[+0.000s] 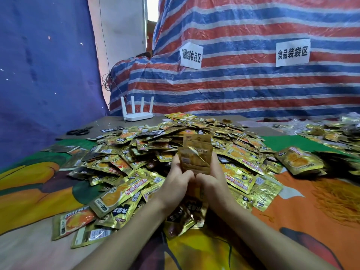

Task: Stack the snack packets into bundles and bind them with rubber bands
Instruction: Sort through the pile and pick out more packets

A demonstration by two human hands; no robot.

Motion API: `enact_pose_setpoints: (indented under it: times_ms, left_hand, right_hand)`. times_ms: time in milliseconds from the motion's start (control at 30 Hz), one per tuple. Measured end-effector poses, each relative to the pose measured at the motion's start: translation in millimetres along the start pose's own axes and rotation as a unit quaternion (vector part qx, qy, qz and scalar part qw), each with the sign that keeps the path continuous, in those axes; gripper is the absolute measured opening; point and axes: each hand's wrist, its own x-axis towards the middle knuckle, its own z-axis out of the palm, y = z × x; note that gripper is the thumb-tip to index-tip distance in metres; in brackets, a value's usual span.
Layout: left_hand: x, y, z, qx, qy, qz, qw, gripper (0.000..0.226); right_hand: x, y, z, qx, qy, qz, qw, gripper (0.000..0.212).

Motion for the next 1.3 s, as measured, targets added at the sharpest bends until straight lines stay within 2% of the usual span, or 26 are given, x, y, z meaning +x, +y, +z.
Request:
enact_pose_setpoints:
  times_ms: [67,167,200,300,400,467,567,800,933,1033,1167,1300]
  left_hand:
    - [-1,-3,-2,0.043,-0.012,0.002,0.999,0.052]
    - [-3,-7,-7,0.088,-0.043,0.01,0.995,0.079]
    - [-3,-7,-8,0.095,-0.042,0.019,0.994,0.081]
    - [-2,-8,-12,0.099,-0.01,0.062,0.993,0.068]
    - [-1,-9,-14,0.107,0.007,0.07,0.992,0.06]
    - [-1,-10,-15,0.11,0.013,0.066,0.992,0.06]
    - [0,-10,-14,0.11,0.011,0.061,0.992,0.063]
    - [-2,-8,-13,0.127,0.001,0.072,0.989,0.063]
    - [-2,-6,-12,0.136,-0.021,0.067,0.988,0.056]
    - [-1,-7,-14,0.124,-0.023,0.066,0.99,0.056]
    - [0,-7,-16,0.107,-0.016,0.063,0.992,0.053]
    - [0,-4,-17,0.118,0.003,0.082,0.99,0.055]
  right_hand:
    - [-1,-1,-3,-0.006,0.02,-0.006,1.0,0.064]
    - [-3,-5,-6,-0.028,0.021,-0.025,0.999,0.06]
    - [-4,-8,-6,-0.034,0.012,-0.032,0.999,0.06]
    - [-4,-15,-7,-0.04,-0.016,-0.05,0.998,0.058]
    - [-4,-24,-10,-0.026,0.02,-0.074,0.997,0.064]
    - [-3,-30,-14,-0.101,0.037,-0.11,0.988,0.061]
    - [0,-37,-19,-0.213,-0.023,-0.118,0.97,0.043]
    - [3,-42,-22,-0.296,-0.087,-0.081,0.948,0.031]
    - [3,-49,-25,-0.266,-0.082,-0.115,0.954,0.022]
    - [5,-50,-28,-0.234,-0.042,-0.118,0.964,0.017]
    - [8,-48,-31,-0.17,0.037,-0.105,0.979,0.029]
    - [9,-42,-29,-0.151,0.073,-0.099,0.981,0.027]
